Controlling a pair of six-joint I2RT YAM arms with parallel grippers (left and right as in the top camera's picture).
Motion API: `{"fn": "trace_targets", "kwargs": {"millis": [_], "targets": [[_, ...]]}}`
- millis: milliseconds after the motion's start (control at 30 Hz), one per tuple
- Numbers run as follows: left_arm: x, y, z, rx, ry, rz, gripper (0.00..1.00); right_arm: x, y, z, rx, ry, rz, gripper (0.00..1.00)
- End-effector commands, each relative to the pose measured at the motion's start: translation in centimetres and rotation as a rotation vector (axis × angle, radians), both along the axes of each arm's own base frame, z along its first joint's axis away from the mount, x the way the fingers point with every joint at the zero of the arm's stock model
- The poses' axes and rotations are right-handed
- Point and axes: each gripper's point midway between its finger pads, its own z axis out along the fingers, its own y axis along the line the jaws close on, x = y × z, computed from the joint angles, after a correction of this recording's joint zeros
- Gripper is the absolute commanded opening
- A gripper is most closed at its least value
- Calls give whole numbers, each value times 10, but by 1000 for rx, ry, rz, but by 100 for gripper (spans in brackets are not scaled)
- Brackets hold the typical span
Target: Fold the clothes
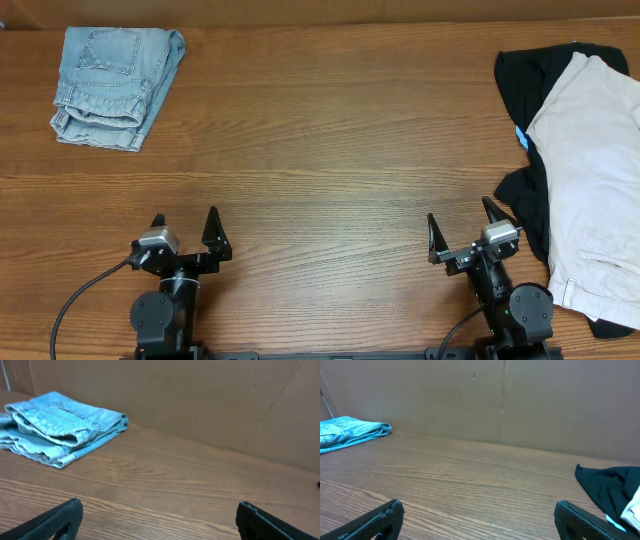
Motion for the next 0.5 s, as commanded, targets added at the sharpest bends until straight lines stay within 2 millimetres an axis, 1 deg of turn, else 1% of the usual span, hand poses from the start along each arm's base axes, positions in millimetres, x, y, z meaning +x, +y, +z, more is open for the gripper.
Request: {"fn": "trace_targets", "kwargs": {"millis": [0,467], "targets": [[0,0,1,70,-5,-2,100,0,0,-2,4,-4,2,100],[0,3,0,61,-4,12,100,0,0,-2,4,-4,2,100]]}}
